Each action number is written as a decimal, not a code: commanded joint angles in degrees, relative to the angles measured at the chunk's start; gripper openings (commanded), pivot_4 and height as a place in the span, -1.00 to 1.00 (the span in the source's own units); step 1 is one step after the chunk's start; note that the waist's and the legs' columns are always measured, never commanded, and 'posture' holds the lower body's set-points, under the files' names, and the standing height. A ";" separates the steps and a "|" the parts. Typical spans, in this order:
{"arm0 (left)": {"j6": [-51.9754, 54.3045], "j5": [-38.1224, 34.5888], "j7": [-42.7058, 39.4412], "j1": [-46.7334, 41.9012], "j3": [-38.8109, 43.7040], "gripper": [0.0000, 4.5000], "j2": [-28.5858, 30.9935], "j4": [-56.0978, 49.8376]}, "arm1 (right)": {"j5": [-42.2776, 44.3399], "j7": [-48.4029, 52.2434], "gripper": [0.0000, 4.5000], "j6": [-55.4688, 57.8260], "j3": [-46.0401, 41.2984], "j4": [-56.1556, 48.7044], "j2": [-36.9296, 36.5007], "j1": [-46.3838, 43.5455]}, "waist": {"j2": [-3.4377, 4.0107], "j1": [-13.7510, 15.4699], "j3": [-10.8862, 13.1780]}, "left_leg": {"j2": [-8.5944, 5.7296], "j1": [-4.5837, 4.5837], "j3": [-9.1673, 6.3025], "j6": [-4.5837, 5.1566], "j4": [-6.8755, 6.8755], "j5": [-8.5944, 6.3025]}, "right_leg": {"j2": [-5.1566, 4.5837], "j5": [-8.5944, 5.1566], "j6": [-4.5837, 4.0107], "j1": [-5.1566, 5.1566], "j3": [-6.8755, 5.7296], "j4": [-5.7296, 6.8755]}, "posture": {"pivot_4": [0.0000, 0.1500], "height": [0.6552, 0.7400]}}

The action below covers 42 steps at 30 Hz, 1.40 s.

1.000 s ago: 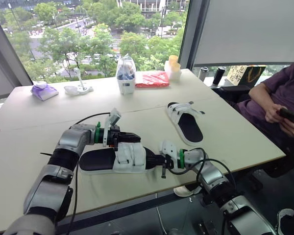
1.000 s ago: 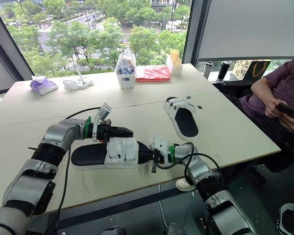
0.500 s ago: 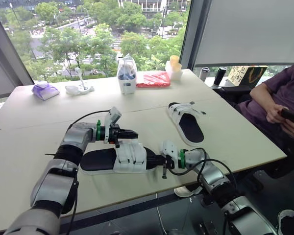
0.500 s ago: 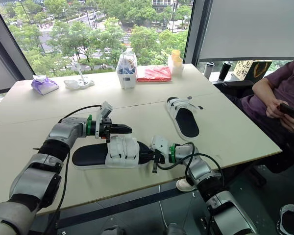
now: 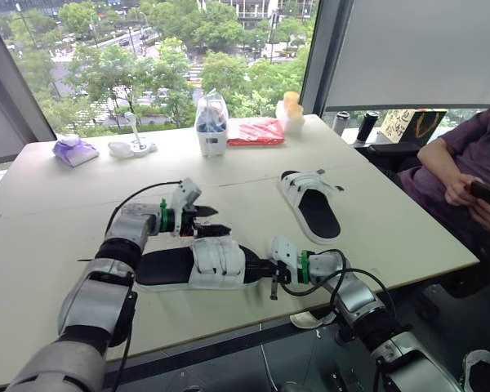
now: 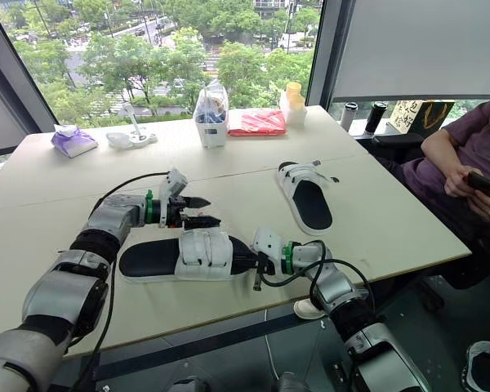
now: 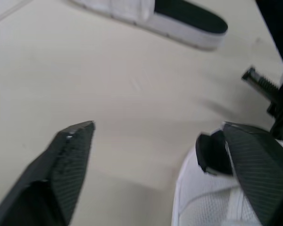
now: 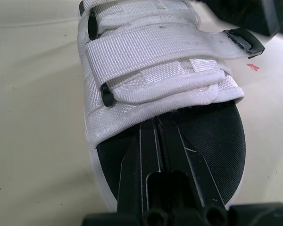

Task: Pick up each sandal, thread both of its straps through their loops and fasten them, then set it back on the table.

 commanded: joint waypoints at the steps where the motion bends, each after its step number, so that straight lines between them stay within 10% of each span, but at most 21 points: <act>1: 7.19 -6.12 4.13 5.69 5.91 1.00 1.75 -16.99 | -1.75 -1.58 -1.00 5.42 -1.92 -1.16 -3.72 3.67 | 0.04 0.02 0.03 | -0.01 -0.02 -0.01 0.00 -0.01 0.00 | 0.00 0.01 0.01 0.00 0.01 0.02 | 1.00 1.00; 8: 34.34 -22.67 19.10 33.20 15.77 1.00 4.19 -65.05 | 8.36 -4.30 -1.00 21.85 -11.35 -27.31 -8.74 8.09 | -0.11 0.10 0.40 | -0.34 -0.62 -0.09 0.05 -0.07 -0.17 | -0.03 0.46 0.50 -0.73 0.54 0.37 | 1.00 1.00; 13: 46.37 -35.37 25.20 46.41 23.29 1.00 5.67 -79.18 | 15.41 -6.17 -1.00 34.90 -18.36 -39.91 -13.85 9.42 | -0.23 0.01 0.95 | -0.44 -0.91 -0.17 0.12 -0.01 -0.21 | -0.06 0.39 0.81 -1.23 0.60 0.76 | 1.00 1.00; 34: 40.55 -35.03 24.33 40.77 6.51 1.00 0.10 -62.57 | 24.89 -11.56 -1.00 50.72 -21.37 -53.45 -19.14 12.35 | -0.38 0.22 1.24 | -0.61 -1.19 -0.13 0.47 0.84 -0.41 | -0.06 0.42 0.16 -0.74 0.81 0.02 | 1.00 1.00; 42: 39.96 -35.13 23.59 37.21 5.20 -0.50 -1.94 -58.85 | 25.99 -14.84 -1.00 51.81 -21.12 -55.18 -18.05 13.49 | -0.37 0.55 1.24 | -0.62 -1.15 -0.17 0.82 0.84 -0.61 | 0.01 0.43 0.32 -0.77 0.87 0.15 | 1.00 1.00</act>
